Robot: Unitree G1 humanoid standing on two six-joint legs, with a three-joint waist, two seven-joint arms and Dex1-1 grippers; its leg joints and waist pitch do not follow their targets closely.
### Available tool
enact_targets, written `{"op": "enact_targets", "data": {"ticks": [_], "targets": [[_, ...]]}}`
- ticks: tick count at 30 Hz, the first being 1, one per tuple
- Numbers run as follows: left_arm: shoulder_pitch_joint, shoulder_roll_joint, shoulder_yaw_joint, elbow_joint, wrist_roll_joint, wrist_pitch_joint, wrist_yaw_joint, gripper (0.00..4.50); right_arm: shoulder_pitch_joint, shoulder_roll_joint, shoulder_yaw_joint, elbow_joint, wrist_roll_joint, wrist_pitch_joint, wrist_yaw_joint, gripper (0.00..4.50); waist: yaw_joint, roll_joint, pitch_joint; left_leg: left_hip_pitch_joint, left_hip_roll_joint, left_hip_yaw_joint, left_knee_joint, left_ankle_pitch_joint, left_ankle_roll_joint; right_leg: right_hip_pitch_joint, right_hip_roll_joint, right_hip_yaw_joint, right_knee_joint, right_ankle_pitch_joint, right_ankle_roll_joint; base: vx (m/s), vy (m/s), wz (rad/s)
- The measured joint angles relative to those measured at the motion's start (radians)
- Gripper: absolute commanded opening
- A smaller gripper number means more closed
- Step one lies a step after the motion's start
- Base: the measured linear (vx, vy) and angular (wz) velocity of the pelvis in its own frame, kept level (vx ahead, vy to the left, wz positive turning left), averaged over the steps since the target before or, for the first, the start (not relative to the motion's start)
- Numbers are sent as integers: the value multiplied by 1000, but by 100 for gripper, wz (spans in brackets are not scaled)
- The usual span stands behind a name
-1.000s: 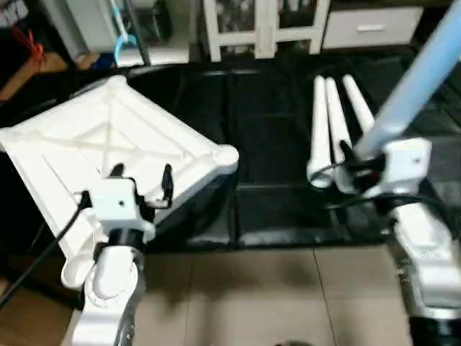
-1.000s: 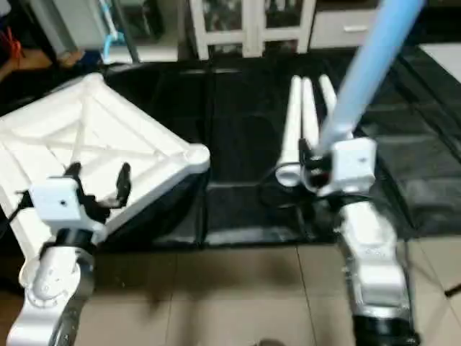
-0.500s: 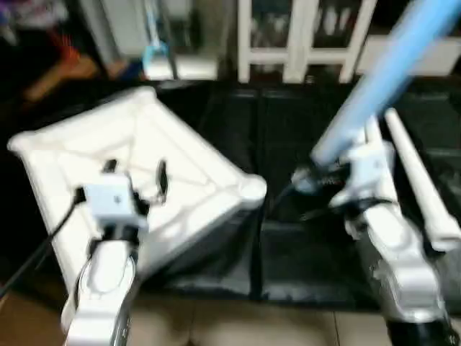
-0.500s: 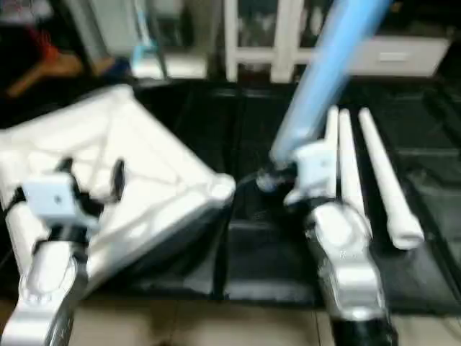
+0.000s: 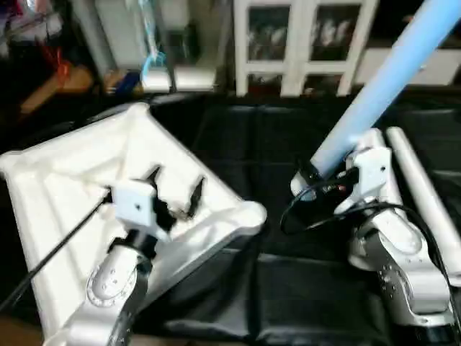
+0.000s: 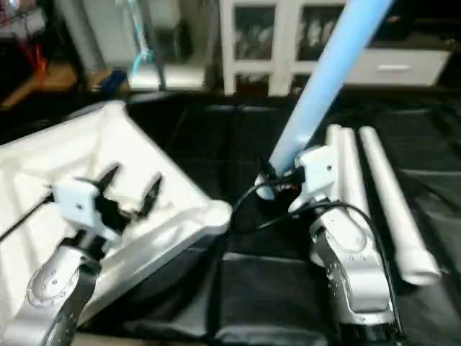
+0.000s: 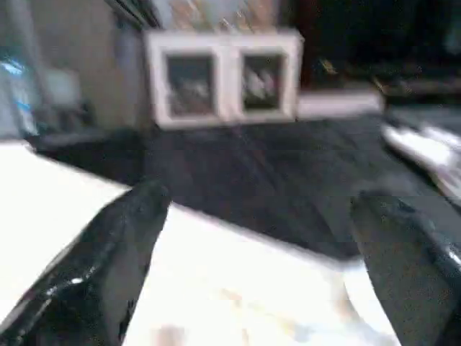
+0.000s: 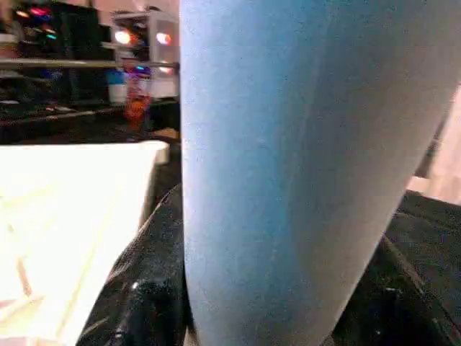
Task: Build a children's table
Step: Pick table leg
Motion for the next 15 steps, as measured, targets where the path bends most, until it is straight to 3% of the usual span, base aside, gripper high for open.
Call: {"op": "enact_targets", "data": {"ticks": [2, 4, 7, 9, 12, 15], "targets": [[1, 46, -30, -7, -16, 51, -67, 450, 0, -21, 0, 0, 18, 17, 35, 187, 5, 1, 2, 2, 0, 12, -1, 0, 1, 2, -8, -1, -1, 0, 0, -27, 66, 7], [-8, 66, -58, -6, -13, 87, -110, 450, 0, -51, 11, 0, 27, 32, 86, 187, 3, -2, 5, 13, 1, 35, -9, 0, 0, 8, -22, 0, -1, 0, 1, -51, 55, 8], [-45, 105, -94, 36, 7, 129, -156, 450, -1, -93, 50, 0, 35, 51, 163, 187, -3, -4, 9, 25, 1, 53, -17, 0, 1, 14, -32, 1, -5, -3, 9, -60, 40, 6], [-66, 116, -107, 64, 5, 168, -164, 450, -8, -101, 60, 0, 40, 62, 188, 187, -8, -5, 14, 32, 1, 54, -23, 0, 0, 21, -32, 1, -17, -4, 10, -33, 17, 0], [-103, 127, -135, 109, 5, 245, -183, 450, -50, -112, 58, 4, 52, 68, 203, 187, -12, -7, 15, 27, 1, 54, -26, 0, 1, 23, -33, 0, -32, 13, 9, 0, 0, 0], [-123, 118, -142, 153, 7, 282, -179, 432, -64, -122, 55, 13, 56, 67, 218, 187, -16, -12, 16, 29, 1, 58, -26, 8, 11, 22, -35, 1, -32, 24, 6, 0, 0, 0]]}}
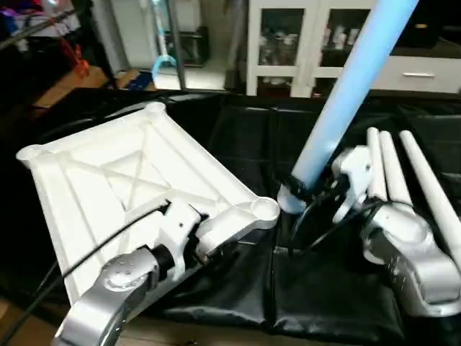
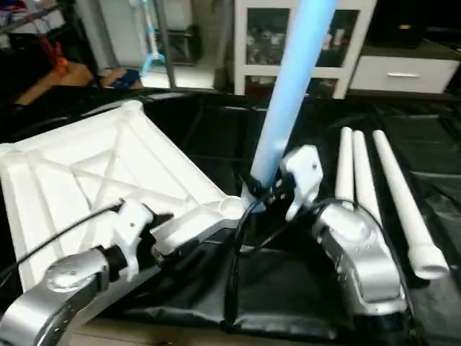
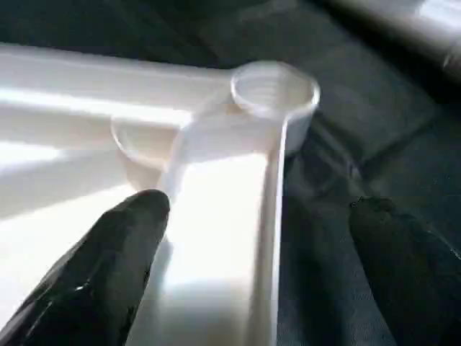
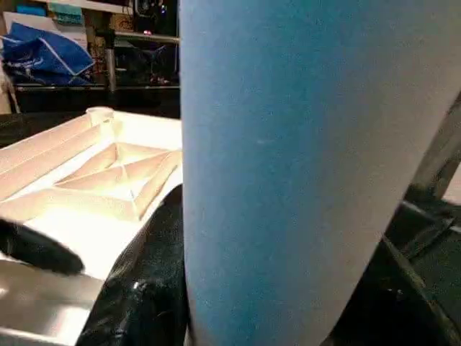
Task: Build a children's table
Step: Pick table leg
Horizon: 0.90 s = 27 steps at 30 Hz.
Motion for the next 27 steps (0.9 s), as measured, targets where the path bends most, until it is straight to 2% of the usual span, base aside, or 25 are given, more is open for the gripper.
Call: {"op": "enact_targets", "data": {"ticks": [1, 8, 9, 14, 17, 21, 27], "targets": [[-4, -7, 1, 6, -1, 14, 1, 412, 0, -3, 0, 5, 1, 0, 2, 187, 0, -2, 1, 0, 0, 1, 0, 0, 0, -1, -1, 0, 0, 0, 0, 0, 0, 0], [-21, -15, 1, 3, -24, 86, -3, 364, -1, -18, 0, 26, 0, 1, 22, 187, 5, -3, 2, 0, 0, 2, -3, 0, 0, -3, -2, 0, 0, 0, 0, 0, 0, 0], [-25, -11, -2, 2, -22, 93, -4, 346, -1, -18, 0, 29, 0, 1, 23, 187, 6, -3, 2, 0, 0, 2, -4, 0, 0, -3, -2, -1, 0, 0, 1, 51, -11, 0], [-44, 25, -35, -7, 9, 108, -28, 318, -1, -23, 1, 29, -1, 1, 25, 187, 8, -1, 1, 0, 1, 2, -11, 0, 0, -3, -1, -2, -6, -1, 3, 0, 0, 0], [-51, 37, -45, -16, 16, 127, -44, 285, -3, -24, 2, 34, -1, 1, 29, 187, 8, 1, 1, 0, 2, 3, -13, 0, 0, -3, 0, -3, -9, -1, 3, 0, 0, 0], [-83, 80, -82, -32, 17, 177, -71, 252, -22, -25, 4, 44, -6, 0, 39, 187, 6, 3, 1, 0, 2, 3, -15, 0, 0, -3, 0, -2, -12, -1, 3, 0, 0, 0], [-88, 108, -103, -41, 33, 179, -113, 198, -31, -33, 7, 55, -14, -3, 49, 187, 4, 5, 0, 0, 3, 4, -17, 0, 1, -2, 1, -2, -16, -1, 3, 0, 0, 0]]}}
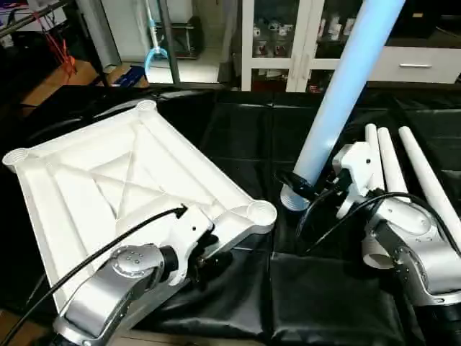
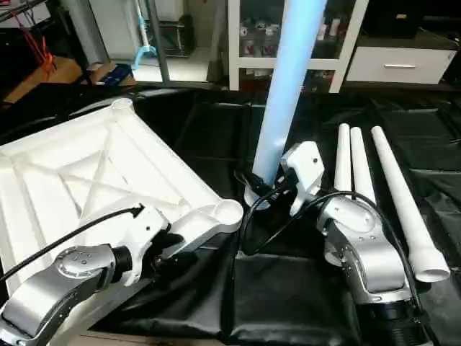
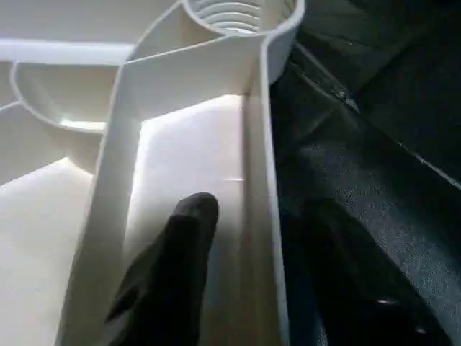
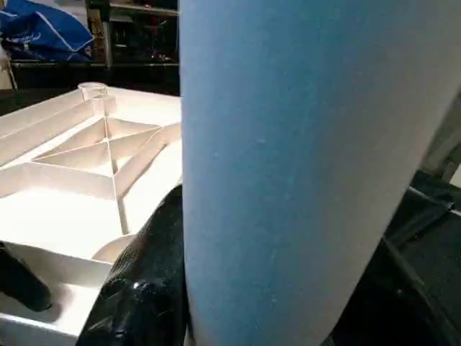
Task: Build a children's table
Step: Pick table leg
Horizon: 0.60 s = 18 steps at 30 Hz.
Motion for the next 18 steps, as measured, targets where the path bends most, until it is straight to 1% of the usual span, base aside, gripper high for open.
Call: {"op": "enact_targets", "data": {"ticks": [1, 3, 4, 5, 7, 8, 9, 14, 16, 18], "targets": [[-1, 5, -4, -2, 3, -2, -4, 198, -3, 0, 0, 9, 1, 0, 4, 187, 0, 0, 0, 0, 0, 0, 0, 0, 0, 0, 0, 0, 0, 0, 0, 0, 0, 0], [-9, 19, -19, -2, 8, -13, -19, 180, -22, 0, -2, 25, 12, 6, 14, 187, -1, 1, 1, 0, 1, 0, 0, 0, 0, 0, 1, 0, -1, 0, 0, 0, 0, 0], [-9, 21, -23, -1, 11, -18, -23, 163, -29, 2, -5, 26, 22, 13, 18, 187, -1, 2, 1, 0, 1, 0, -1, 0, 0, 0, 1, 0, -1, 0, 0, 0, 0, 0], [-10, 26, -27, 0, 15, -29, -30, 163, -41, 7, -9, 31, 39, 30, 22, 187, -1, 2, 1, 0, 2, 0, -1, 0, 0, 0, 2, 0, -1, 0, 0, 0, 0, 0], [-11, 33, -41, 2, 19, -56, -59, 143, -55, 16, -26, 35, 81, 67, 40, 187, 1, 2, 1, 0, 2, 0, -1, 0, 0, 0, 2, 0, -2, 0, 0, 0, 0, 0], [-11, 33, -47, 6, 24, -75, -68, 143, -62, 17, -27, 46, 95, 75, 46, 187, 1, 2, 1, 0, 2, 0, -1, 0, 0, 0, 2, 0, -2, 0, 0, 0, 0, 0], [-10, 34, -55, 9, 27, -91, -78, 123, -66, 17, -27, 60, 102, 81, 56, 187, 2, 1, 1, 0, 2, 1, -1, 0, 0, 0, 2, 0, -2, 0, 0, 0, 0, 0], [-23, 61, -96, 26, 67, -185, -129, 98, -86, 23, -22, 95, 109, 89, 95, 187, 11, 2, 4, -1, 2, 3, -2, 0, 0, 0, 0, 0, -5, 0, 0, 0, 0, 0], [-41, 69, -114, 45, 83, -230, -161, 71, -96, 27, -9, 94, 117, 94, 115, 187, 13, -1, 5, -1, 2, 5, -4, 0, 0, 0, -1, 0, -5, 0, 0, 0, 0, 0], [-60, 78, -126, 55, 95, -255, -181, 65, -97, 25, 6, 91, 134, 110, 140, 187, 13, -3, 7, -1, 2, 6, -5, 0, 0, 0, -1, 0, -6, 0, 0, 0, 0, 0]]}}
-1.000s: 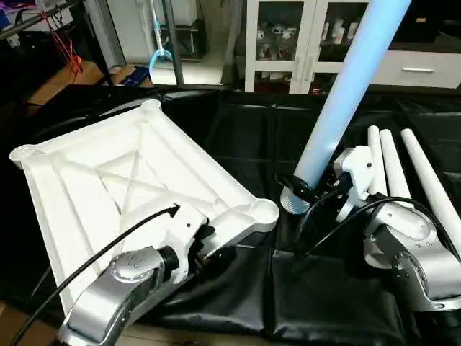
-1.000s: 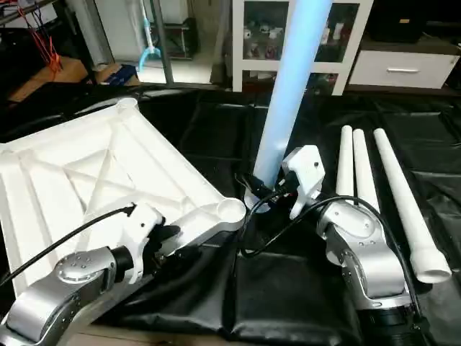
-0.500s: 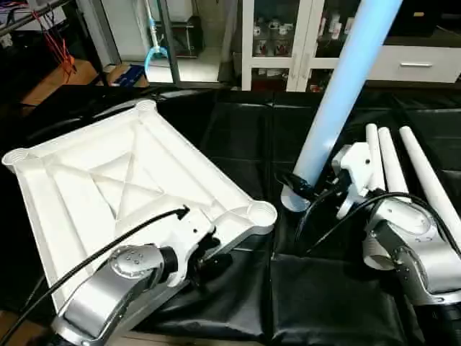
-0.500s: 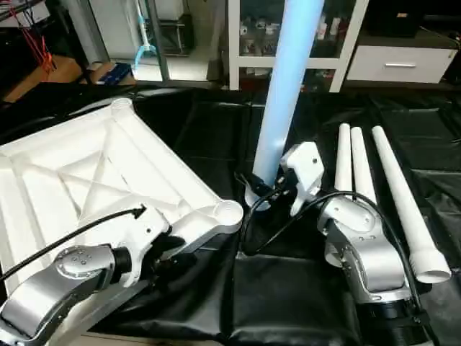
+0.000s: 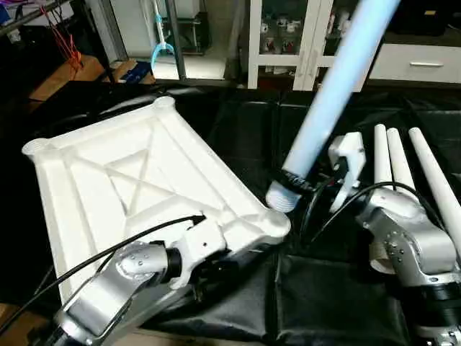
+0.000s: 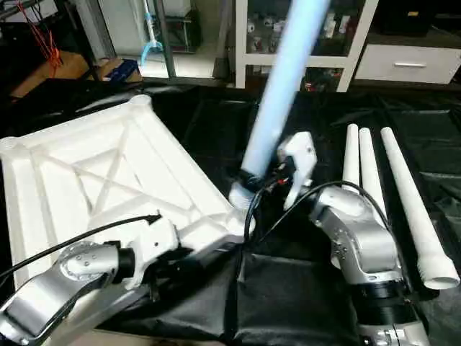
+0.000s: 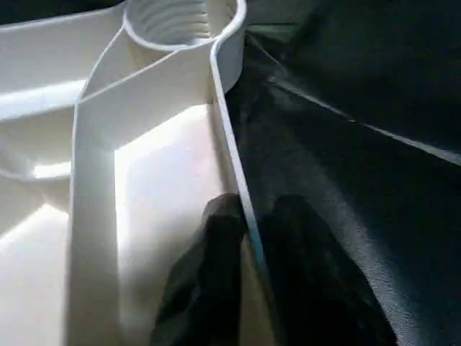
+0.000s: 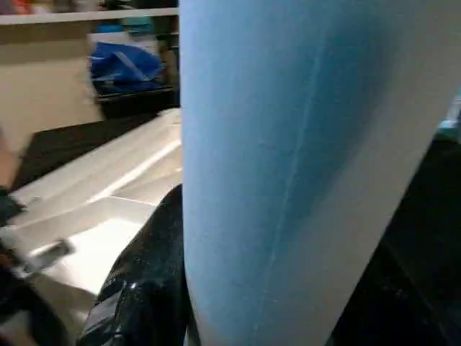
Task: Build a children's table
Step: Pick table leg
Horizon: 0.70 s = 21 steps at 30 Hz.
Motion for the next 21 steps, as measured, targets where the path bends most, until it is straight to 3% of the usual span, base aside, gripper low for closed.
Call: {"op": "enact_targets", "data": {"ticks": [6, 13, 16, 21], "targets": [[-42, 20, 9, 72, 29, -65, -10, 34, 19, -49, 48, -3, 3, 25, 96, 187, -2, -7, 5, 1, 0, 2, -4, 0, 0, -1, -1, 0, 0, 0, 0, 0, 0, 0], [-45, 31, 53, 117, 19, -119, -48, 1, 17, -54, 49, 46, -8, 5, 128, 187, -8, -18, 12, 0, 1, 9, -11, 0, -1, -7, -2, 3, 0, 0, 0, 0, 0, 0], [-47, 37, 61, 122, 13, -140, -70, 1, 15, -53, 49, 81, -24, -7, 127, 187, -5, -18, 12, -8, 2, 13, -15, 12, 8, -17, -3, 2, 0, 0, 0, 0, 0, 0], [-55, 39, 73, 135, 8, -146, -94, 1, 7, -37, 48, 98, -33, -29, 126, 187, -9, -23, 17, -8, 2, 15, -17, 12, 9, -18, -3, 2, -1, 0, 0, 0, 0, 0]]}}
